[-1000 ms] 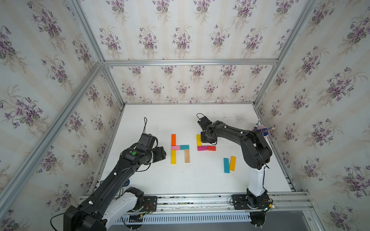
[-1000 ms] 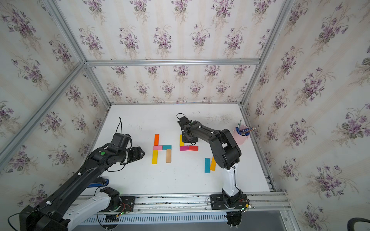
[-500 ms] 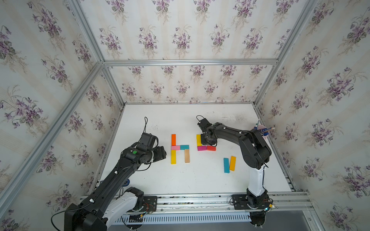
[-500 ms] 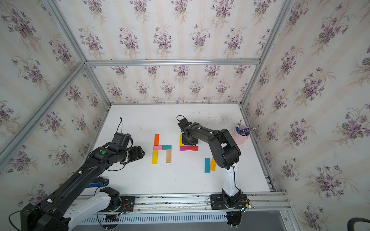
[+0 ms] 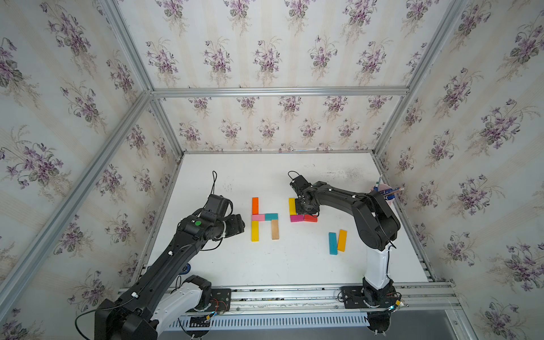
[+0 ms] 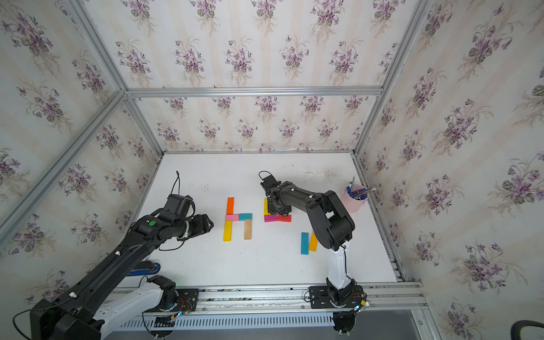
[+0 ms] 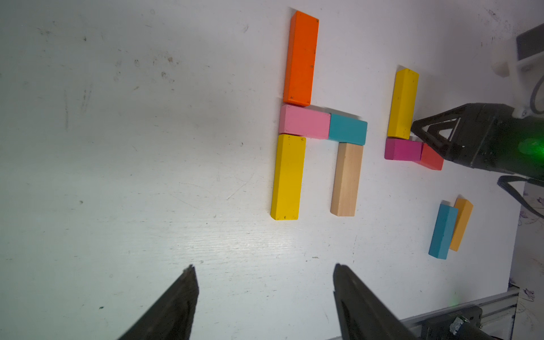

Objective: Assemble the letter h with building blocks
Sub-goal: Assemble the building block at the center of the board.

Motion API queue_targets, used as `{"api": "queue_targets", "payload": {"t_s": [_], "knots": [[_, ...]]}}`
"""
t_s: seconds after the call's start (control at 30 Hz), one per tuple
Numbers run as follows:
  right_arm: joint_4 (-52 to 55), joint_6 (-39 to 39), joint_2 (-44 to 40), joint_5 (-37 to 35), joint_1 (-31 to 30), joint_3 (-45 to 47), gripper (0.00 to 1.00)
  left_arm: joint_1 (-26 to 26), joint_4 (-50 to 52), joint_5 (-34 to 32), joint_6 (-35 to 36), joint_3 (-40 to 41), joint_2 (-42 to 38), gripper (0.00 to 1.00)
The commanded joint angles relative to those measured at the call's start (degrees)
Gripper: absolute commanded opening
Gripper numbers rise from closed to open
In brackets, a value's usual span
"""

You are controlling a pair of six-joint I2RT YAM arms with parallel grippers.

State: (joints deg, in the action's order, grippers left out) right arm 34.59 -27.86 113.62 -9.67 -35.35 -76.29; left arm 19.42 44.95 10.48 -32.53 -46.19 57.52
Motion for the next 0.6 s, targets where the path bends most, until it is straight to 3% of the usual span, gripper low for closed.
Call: {"api": "queue_targets", "payload": {"t_s": [0.0,0.57], "knots": [[1.0,0.4,-0.5,-1.0,-0.1,0.0,0.4,0.0,-0.2,0.0,0.4,-0.4,0.2,0.75],[1.3,0.4,-1.2,-1.8,-0.8,1.0,0.4,0.0,-0.6,0.0,0.3,0.2,0.1,0.75]]}}
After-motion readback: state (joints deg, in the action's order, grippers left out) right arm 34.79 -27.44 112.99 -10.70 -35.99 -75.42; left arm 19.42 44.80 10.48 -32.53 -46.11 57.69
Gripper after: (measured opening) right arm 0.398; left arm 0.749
